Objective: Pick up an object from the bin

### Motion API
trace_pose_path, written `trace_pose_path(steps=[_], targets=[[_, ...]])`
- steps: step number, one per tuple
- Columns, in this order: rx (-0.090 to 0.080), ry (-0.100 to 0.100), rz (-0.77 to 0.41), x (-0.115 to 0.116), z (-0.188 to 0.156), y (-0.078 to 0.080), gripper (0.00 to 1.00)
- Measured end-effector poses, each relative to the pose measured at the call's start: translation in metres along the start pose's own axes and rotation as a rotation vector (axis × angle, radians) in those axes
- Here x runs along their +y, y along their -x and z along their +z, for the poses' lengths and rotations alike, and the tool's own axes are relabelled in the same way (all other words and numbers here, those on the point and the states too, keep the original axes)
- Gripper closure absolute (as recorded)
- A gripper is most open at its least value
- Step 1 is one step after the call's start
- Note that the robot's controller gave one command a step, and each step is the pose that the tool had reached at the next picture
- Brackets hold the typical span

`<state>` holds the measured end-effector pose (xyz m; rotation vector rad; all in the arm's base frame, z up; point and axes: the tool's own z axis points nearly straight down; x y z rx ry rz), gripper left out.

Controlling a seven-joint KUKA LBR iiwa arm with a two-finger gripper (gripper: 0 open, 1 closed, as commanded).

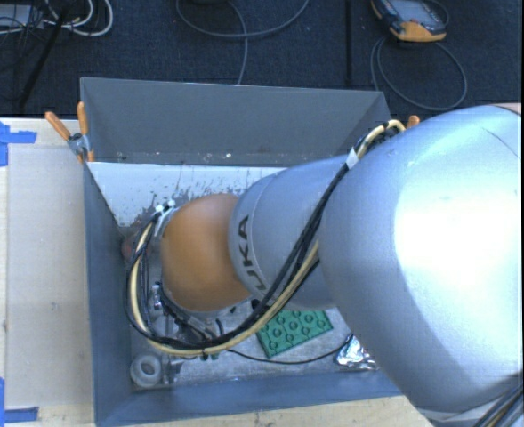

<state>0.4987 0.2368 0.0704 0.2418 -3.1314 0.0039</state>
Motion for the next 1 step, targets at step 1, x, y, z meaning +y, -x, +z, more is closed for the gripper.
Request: trace_pose_path(steps=[1], targets=[[0.002, 0.003, 0.002, 0.0010, -0.0013, -0.0002, 1.00]])
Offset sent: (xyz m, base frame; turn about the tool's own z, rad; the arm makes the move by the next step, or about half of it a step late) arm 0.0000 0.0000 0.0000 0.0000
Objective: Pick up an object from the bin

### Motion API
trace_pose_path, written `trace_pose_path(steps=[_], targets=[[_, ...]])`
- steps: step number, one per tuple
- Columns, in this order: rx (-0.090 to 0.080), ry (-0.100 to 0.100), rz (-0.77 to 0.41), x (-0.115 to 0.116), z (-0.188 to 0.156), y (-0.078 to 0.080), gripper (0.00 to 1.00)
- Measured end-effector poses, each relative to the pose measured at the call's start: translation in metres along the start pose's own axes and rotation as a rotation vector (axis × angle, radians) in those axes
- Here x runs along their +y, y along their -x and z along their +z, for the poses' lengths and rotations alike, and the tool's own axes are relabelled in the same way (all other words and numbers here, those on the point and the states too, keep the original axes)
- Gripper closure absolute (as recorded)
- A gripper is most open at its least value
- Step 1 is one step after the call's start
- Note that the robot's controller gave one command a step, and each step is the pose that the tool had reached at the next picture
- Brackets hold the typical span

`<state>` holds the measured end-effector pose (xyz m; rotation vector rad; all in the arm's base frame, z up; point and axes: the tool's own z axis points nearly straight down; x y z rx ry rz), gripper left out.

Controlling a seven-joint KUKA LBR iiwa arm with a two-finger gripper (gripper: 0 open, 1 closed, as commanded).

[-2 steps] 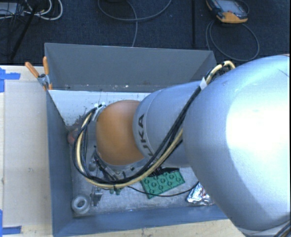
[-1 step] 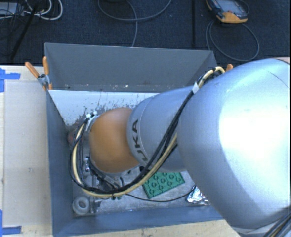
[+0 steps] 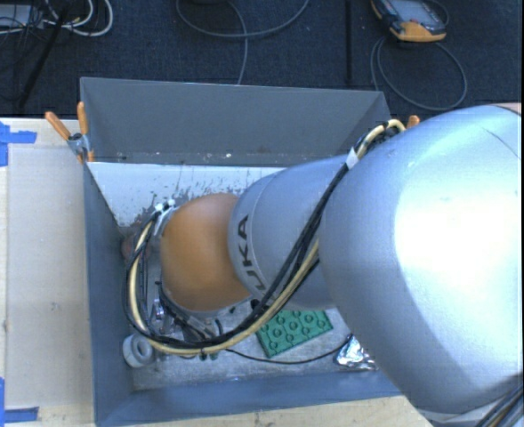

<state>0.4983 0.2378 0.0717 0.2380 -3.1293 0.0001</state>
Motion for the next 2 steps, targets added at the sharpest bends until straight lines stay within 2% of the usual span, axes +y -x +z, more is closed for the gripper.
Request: trace_pose_path(steps=[1, 2], targets=[[-0.005, 0.000, -0.001, 0.0002, -0.0380, -0.0015, 1.00], [-0.002, 0.000, 0.000, 0.0002, -0.0357, -0.0023, 0.00]])
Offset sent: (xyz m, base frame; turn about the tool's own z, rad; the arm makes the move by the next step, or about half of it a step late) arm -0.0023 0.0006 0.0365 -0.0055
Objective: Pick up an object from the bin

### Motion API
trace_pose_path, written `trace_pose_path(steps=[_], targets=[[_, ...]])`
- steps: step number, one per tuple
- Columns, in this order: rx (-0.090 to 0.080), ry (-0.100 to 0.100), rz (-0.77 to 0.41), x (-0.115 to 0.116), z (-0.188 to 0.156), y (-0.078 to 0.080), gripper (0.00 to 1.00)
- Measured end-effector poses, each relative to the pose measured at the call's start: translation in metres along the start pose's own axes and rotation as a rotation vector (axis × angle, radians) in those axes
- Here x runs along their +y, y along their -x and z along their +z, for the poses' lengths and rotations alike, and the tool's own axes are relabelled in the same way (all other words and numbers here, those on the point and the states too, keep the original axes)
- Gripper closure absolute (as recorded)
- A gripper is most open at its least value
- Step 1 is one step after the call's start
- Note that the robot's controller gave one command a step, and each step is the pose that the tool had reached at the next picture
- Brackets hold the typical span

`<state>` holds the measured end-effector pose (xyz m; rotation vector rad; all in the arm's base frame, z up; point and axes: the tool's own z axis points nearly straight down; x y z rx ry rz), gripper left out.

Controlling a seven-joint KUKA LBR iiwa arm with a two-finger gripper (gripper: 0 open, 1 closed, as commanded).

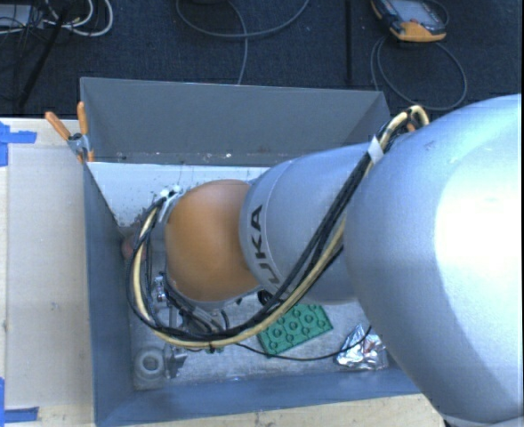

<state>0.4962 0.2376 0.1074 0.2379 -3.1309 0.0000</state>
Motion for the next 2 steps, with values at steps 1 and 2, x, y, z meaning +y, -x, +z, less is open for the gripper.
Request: trace_pose_path(steps=[1, 2], targets=[[-0.012, 0.002, 0.005, 0.009, 0.031, -0.019, 0.00], [-0.004, 0.000, -0.220, 0.004, -0.009, 0.025, 0.00]])
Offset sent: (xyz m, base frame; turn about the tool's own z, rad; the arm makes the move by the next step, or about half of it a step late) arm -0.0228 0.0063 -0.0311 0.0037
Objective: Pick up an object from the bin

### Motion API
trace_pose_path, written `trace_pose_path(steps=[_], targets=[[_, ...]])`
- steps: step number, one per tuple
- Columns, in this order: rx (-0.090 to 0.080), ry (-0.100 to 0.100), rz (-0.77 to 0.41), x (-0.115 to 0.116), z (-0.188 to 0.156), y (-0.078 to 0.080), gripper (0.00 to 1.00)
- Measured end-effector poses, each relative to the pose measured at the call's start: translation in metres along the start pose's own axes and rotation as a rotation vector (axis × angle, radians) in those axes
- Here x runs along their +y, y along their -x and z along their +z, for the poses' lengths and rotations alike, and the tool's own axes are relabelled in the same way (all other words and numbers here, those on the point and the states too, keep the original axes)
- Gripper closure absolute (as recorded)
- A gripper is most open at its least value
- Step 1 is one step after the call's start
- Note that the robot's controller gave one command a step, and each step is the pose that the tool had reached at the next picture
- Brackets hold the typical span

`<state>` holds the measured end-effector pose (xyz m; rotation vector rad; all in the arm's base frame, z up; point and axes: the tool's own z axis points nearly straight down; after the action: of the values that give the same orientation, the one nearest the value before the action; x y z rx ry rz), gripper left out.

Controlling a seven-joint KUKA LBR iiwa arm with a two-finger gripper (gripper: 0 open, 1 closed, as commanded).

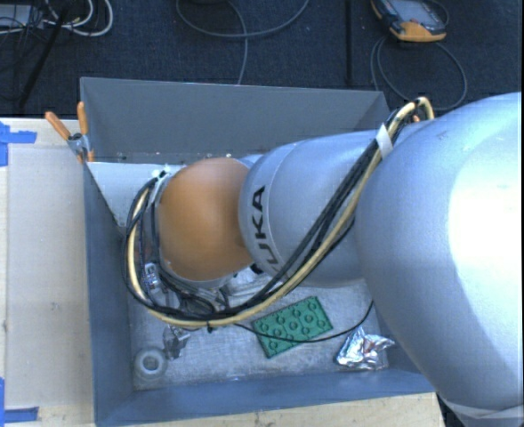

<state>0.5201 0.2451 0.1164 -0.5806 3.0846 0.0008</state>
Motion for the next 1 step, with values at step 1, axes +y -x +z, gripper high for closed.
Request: trace_pose_path(steps=[1], targets=[[-0.002, -0.001, -0.379, -0.0713, -0.0178, 0.0764, 0.00]])
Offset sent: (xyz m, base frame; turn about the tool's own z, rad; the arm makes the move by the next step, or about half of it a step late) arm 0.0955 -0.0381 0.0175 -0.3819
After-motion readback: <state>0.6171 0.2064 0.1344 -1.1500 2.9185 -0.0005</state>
